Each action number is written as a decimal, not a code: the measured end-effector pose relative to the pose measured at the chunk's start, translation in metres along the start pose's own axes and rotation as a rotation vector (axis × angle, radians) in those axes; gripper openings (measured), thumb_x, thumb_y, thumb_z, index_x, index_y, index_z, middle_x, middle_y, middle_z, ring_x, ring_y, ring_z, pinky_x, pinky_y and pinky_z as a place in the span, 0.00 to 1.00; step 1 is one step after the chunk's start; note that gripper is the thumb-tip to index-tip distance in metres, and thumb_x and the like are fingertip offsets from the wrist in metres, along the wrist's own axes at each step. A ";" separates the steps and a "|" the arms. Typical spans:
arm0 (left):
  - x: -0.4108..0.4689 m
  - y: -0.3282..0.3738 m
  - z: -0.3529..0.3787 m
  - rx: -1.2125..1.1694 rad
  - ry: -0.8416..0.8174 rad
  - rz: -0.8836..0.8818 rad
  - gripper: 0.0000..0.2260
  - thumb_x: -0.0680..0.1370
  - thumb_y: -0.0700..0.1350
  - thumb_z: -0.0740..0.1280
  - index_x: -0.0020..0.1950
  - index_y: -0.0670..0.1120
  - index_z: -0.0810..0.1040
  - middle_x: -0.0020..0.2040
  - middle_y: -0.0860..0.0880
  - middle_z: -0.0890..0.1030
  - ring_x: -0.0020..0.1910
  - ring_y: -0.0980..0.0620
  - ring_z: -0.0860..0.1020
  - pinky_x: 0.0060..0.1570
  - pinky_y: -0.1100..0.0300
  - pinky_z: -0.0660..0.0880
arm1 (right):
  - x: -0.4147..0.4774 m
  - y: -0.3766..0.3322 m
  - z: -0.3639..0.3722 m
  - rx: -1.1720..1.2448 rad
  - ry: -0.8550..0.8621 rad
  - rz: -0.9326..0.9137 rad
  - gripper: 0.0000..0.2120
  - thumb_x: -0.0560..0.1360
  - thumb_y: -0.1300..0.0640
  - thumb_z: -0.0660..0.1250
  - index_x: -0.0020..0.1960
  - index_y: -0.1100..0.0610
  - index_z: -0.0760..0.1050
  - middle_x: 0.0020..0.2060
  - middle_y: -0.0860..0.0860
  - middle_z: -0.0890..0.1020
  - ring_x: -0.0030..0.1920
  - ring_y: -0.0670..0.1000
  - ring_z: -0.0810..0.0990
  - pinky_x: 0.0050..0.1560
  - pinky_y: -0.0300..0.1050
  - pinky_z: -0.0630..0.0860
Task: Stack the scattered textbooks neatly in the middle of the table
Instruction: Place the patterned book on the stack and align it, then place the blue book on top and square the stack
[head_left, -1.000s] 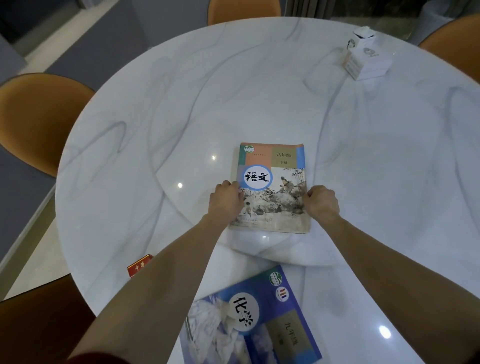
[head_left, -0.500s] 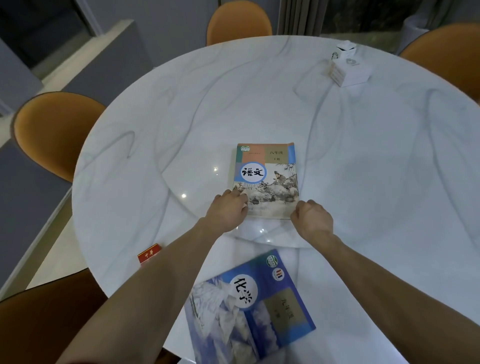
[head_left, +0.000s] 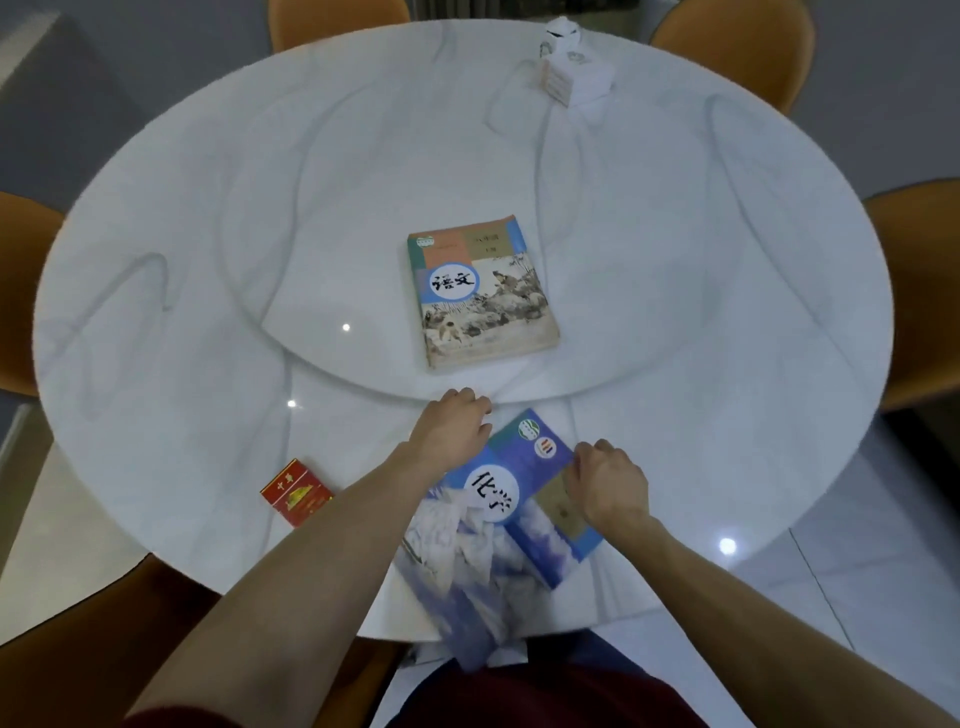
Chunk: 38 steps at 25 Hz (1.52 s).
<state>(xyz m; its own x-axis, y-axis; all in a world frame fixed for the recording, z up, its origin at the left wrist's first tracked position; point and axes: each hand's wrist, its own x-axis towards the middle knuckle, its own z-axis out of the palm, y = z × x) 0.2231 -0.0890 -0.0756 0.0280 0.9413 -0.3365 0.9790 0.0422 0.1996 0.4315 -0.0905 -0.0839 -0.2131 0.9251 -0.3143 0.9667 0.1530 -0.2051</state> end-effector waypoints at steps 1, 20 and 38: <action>-0.004 0.000 0.006 -0.021 -0.024 0.001 0.17 0.80 0.47 0.57 0.67 0.43 0.69 0.64 0.42 0.72 0.63 0.43 0.70 0.57 0.49 0.71 | -0.012 0.001 0.005 0.009 -0.011 0.029 0.12 0.78 0.55 0.56 0.53 0.61 0.74 0.51 0.57 0.78 0.52 0.58 0.77 0.48 0.49 0.73; -0.035 -0.017 0.043 -0.707 -0.192 -0.169 0.13 0.78 0.42 0.63 0.62 0.46 0.74 0.55 0.47 0.78 0.51 0.47 0.76 0.47 0.58 0.72 | -0.089 -0.029 0.070 0.941 -0.008 0.866 0.15 0.75 0.55 0.66 0.56 0.64 0.70 0.53 0.62 0.79 0.50 0.61 0.79 0.49 0.52 0.79; -0.062 -0.018 0.003 -1.368 0.076 -0.273 0.12 0.80 0.39 0.61 0.61 0.51 0.73 0.50 0.48 0.80 0.41 0.58 0.77 0.35 0.64 0.70 | -0.067 -0.024 0.011 1.151 0.257 0.462 0.11 0.77 0.57 0.62 0.60 0.55 0.72 0.43 0.52 0.79 0.44 0.53 0.79 0.47 0.48 0.77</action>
<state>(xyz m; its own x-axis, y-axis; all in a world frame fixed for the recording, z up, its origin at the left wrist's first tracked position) 0.2046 -0.1492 -0.0612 -0.1829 0.8643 -0.4685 -0.0204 0.4731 0.8808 0.4212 -0.1599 -0.0684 0.2685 0.8720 -0.4094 0.2341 -0.4713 -0.8503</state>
